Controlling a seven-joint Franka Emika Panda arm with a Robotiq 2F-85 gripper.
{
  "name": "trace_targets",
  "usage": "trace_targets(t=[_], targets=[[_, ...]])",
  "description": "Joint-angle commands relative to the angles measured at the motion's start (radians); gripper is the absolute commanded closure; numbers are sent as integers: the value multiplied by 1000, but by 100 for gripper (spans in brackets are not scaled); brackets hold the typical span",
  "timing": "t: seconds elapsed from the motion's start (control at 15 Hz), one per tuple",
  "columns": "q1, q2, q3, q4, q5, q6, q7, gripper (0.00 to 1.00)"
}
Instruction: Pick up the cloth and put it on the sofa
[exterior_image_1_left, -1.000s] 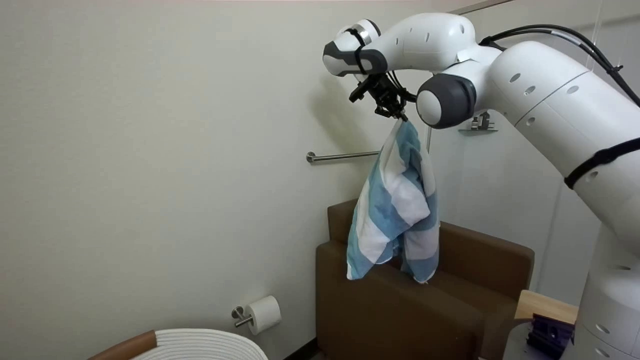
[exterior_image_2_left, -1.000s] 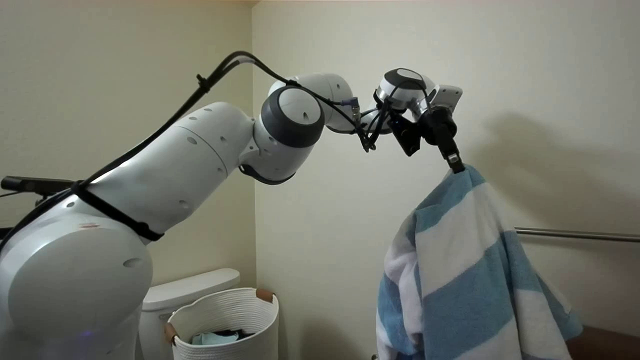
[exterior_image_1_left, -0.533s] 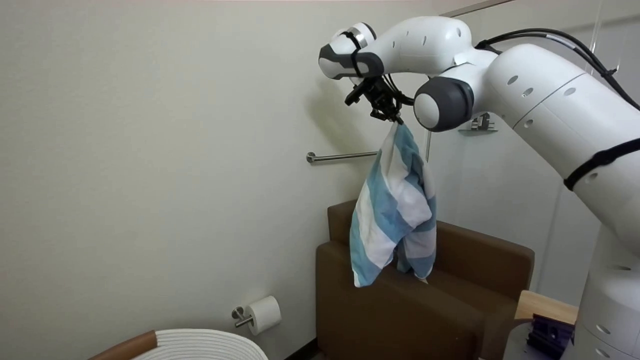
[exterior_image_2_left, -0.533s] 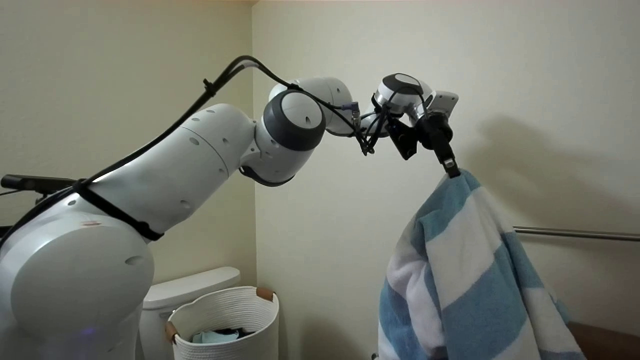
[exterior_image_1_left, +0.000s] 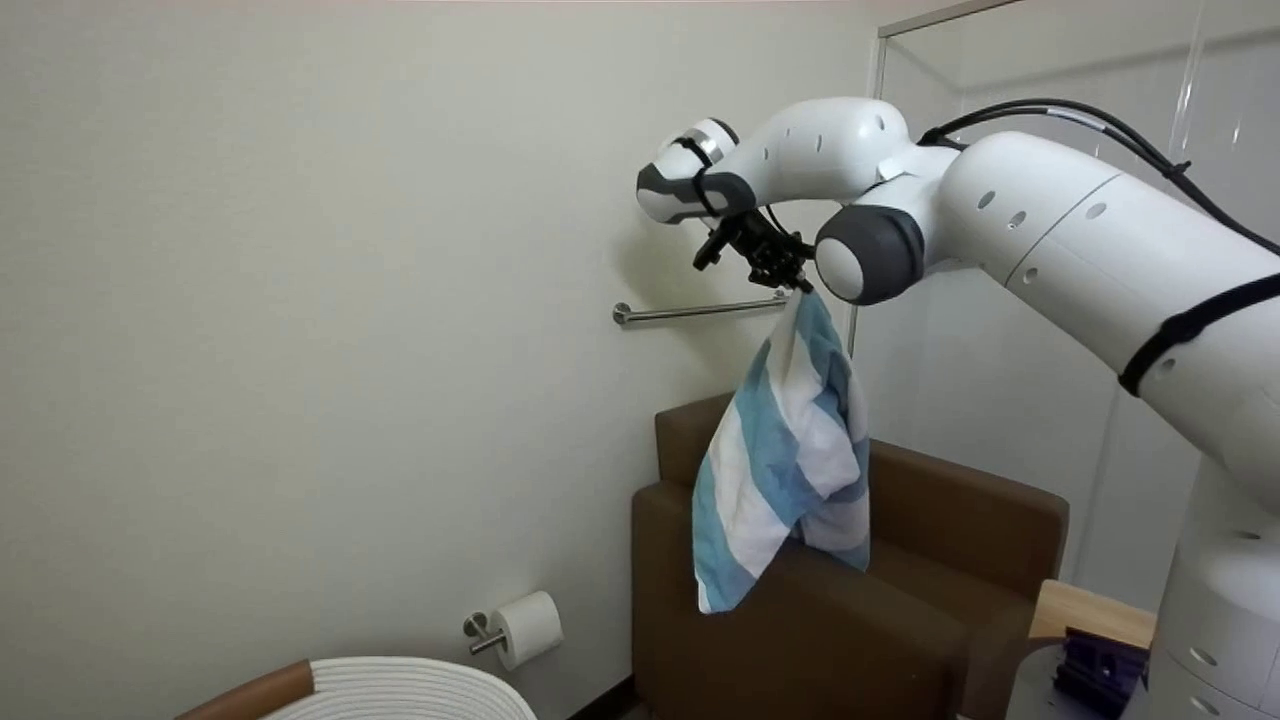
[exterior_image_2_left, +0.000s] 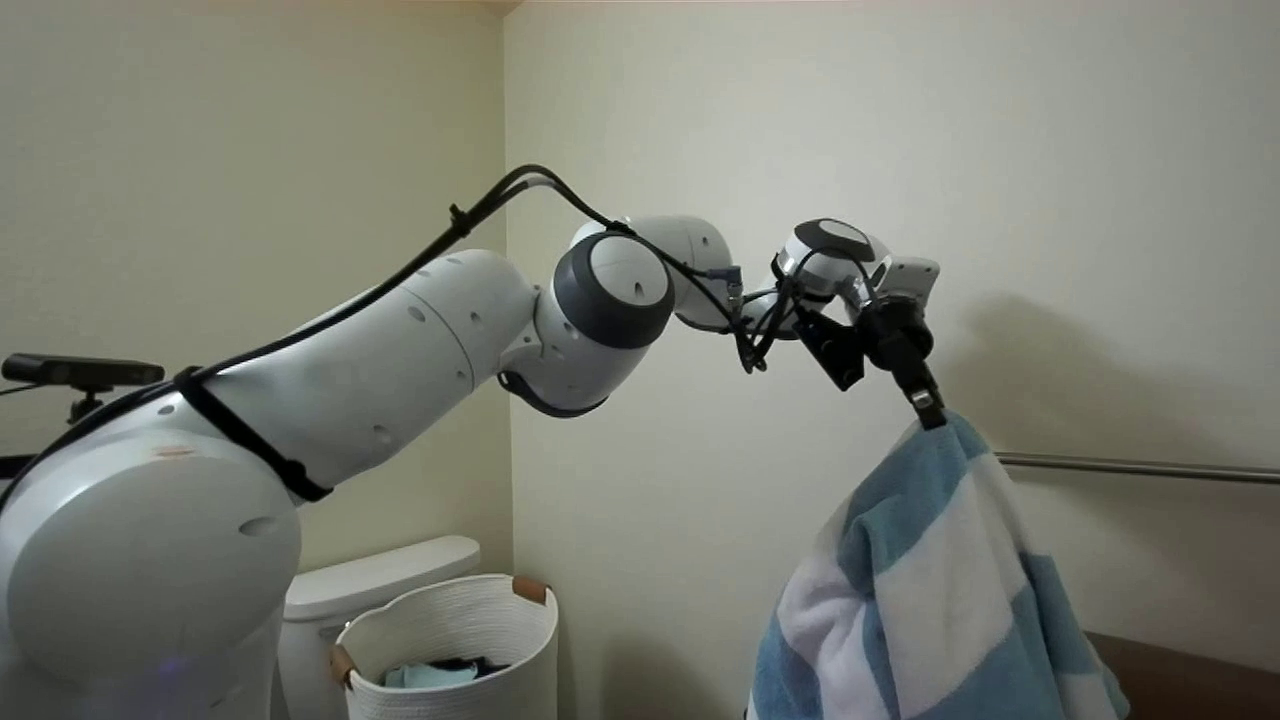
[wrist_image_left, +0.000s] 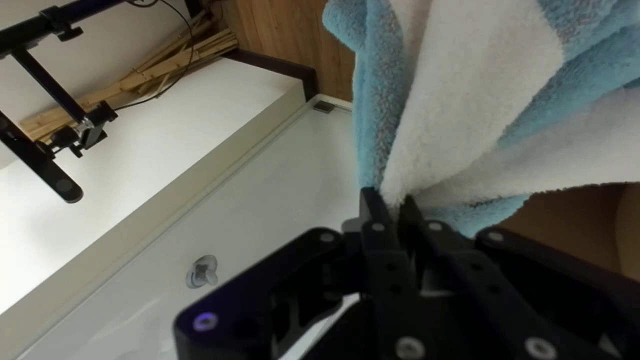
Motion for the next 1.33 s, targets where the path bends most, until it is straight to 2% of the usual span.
trace_targets(t=[0.0,0.07,0.27,0.53,0.6,0.67,0.73,1.07,1.2,1.27], targets=[[-71,29,-29,36,9,-65,44,93],[-140,66,34,121,-30,-117,48,93],[-226,89,69,168,-33,-181,32,93],[-341,125,108,235,4,-236,136,93],[-323,56,90,106,53,-197,195,93],[-342,47,104,110,83,-203,234,93],[-360,145,122,241,7,-219,130,92],[-375,135,132,239,33,-218,173,93],[-390,136,163,255,84,-173,290,93],[-383,102,180,196,104,-118,361,93]])
